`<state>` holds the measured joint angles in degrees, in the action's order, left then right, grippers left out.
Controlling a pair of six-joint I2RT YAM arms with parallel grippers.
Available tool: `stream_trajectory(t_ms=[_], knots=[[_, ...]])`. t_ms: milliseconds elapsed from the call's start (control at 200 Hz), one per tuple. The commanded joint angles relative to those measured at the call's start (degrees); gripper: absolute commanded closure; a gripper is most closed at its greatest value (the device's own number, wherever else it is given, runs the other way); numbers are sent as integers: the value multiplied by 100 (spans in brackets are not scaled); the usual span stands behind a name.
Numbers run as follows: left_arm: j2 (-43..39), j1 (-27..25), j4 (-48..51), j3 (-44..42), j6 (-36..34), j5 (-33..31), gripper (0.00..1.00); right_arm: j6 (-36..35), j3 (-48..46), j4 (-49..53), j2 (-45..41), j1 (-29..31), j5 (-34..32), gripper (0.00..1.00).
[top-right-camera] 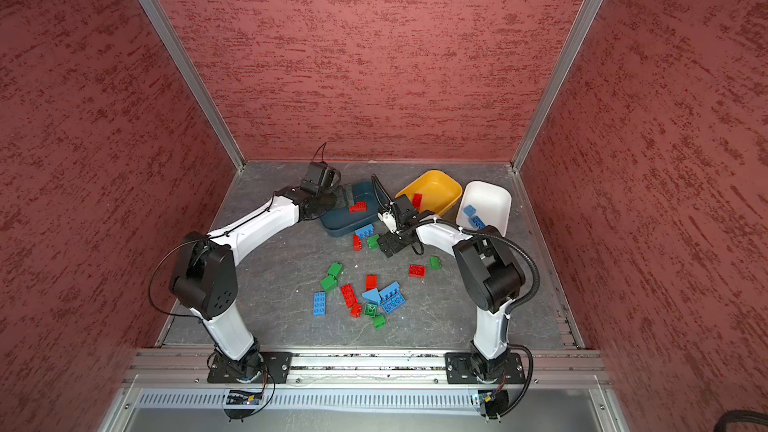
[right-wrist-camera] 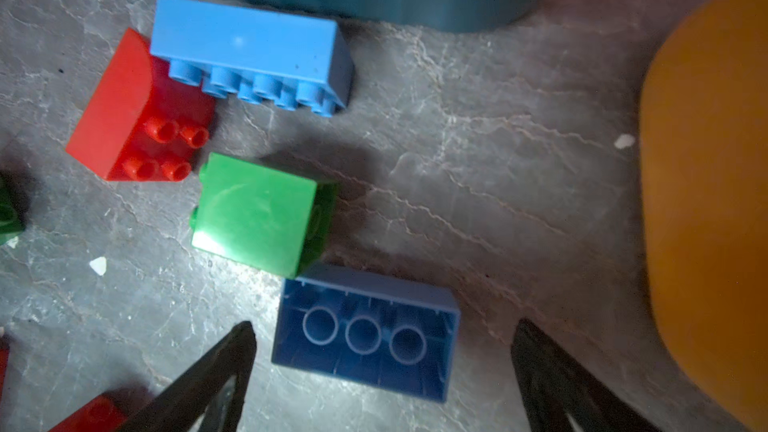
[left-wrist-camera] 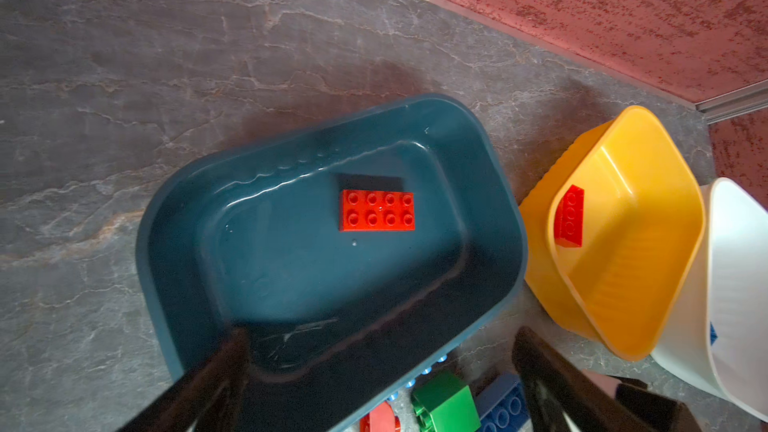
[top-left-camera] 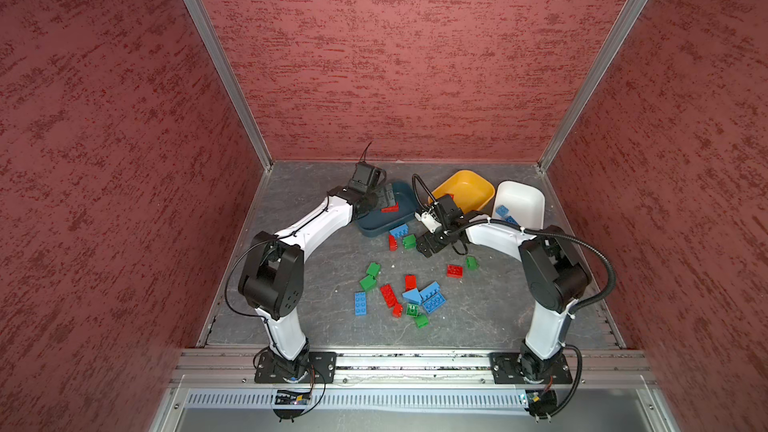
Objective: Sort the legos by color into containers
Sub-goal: 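Release the red brick into the teal tub while the right gripper moves toward loose bricks, then grasp the blue 2x3 brick with the right gripper and lift it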
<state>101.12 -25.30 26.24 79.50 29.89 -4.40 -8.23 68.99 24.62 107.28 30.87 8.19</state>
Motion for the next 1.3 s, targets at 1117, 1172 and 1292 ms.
stream_trajectory(t_ms=[1117,1172,1292], knots=[[-855,21,-316,-1095,652,-1533,1,-212,-493,-785,-670,257,-559,46],[-841,-35,-296,-1112,686,-1765,1,-175,-566,-880,-855,214,-542,48],[-848,-106,-364,-1130,500,-1785,1,88,-797,-1163,-1353,-25,-488,49]])
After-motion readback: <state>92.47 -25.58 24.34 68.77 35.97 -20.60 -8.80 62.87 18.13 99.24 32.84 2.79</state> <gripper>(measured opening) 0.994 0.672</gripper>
